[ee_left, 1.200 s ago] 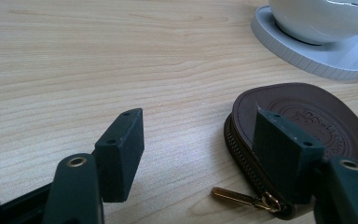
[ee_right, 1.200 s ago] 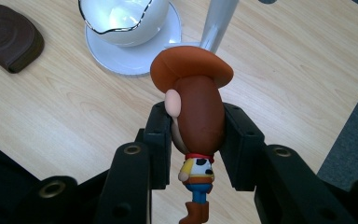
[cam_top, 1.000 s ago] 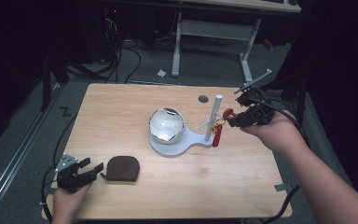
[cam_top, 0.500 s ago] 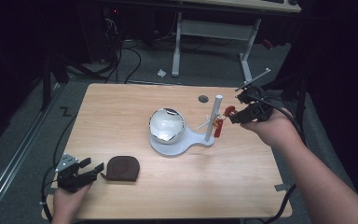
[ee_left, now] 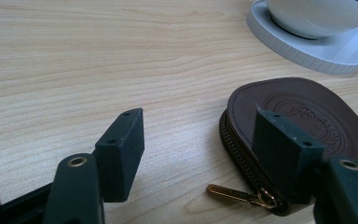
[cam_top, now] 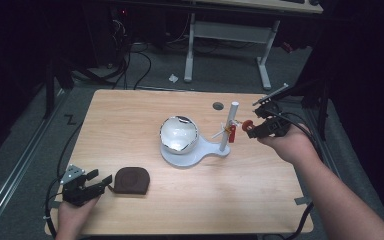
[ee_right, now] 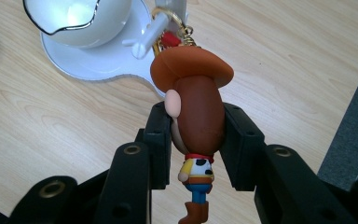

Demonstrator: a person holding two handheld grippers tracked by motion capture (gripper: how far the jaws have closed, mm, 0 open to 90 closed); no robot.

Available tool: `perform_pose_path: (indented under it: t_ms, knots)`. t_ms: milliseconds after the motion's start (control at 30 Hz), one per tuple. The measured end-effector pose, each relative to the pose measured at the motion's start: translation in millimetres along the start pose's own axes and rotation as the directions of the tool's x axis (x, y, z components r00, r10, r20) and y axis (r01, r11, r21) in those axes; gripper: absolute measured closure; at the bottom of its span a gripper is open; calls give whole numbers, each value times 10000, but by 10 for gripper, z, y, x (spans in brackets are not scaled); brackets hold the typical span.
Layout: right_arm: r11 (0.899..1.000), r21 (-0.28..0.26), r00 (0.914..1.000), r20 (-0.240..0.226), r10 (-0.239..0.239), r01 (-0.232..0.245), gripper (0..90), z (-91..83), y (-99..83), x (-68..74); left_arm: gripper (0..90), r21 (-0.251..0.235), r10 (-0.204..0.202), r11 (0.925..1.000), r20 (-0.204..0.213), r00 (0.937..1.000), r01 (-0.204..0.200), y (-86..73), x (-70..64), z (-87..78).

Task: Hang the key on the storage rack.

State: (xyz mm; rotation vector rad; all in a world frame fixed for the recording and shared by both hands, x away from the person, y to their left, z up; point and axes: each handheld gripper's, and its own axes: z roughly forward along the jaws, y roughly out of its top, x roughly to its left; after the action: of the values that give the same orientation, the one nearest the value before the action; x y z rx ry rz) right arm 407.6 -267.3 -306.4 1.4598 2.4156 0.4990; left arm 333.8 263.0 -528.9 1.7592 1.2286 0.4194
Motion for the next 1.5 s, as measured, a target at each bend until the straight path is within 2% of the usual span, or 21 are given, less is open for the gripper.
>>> perform_pose_path:
  t_ms: [400,767,1233,1500]
  knots:
    - [9996,230,9995,-265,193,-187,661,289,-143,15,347,-31,-13,10000,16,10000,13,3,1,-2]
    - [9994,72,9977,-587,339,-336,660,571,-225,48,347,-11,-37,10000,24,10000,37,4,5,-7]
    - [9975,-112,9949,-737,690,-701,655,798,-251,2,347,-8,-50,10000,18,10000,50,2,17,-9]
    - [9972,-225,9949,-728,694,-712,650,781,-283,7,348,12,-48,10000,13,10000,48,3,16,-1]
